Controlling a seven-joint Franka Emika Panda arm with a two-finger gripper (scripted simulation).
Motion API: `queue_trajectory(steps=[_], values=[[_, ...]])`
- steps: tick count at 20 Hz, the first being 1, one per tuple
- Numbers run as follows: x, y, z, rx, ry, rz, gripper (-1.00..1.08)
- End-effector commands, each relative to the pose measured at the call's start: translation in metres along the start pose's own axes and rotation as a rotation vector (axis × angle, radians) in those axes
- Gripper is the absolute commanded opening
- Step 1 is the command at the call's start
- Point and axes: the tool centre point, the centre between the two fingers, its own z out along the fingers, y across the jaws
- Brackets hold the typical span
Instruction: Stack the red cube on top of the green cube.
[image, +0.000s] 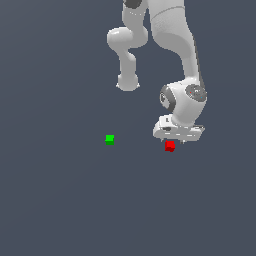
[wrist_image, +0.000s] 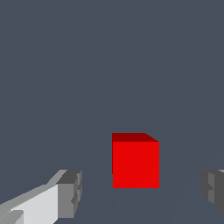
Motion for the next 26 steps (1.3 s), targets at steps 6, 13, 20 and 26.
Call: queue_trajectory(steps=[6,13,20,26], values=[[0.0,0.001,0.021,0.0,0.0,0.001,1.0],[0.0,0.001,0.048,0.0,0.0,0.001,1.0],[0.001,0.001,0.05,0.0,0.0,0.001,-1.0],[0.001,0.001,0.05,0.0,0.0,0.001,-1.0]])
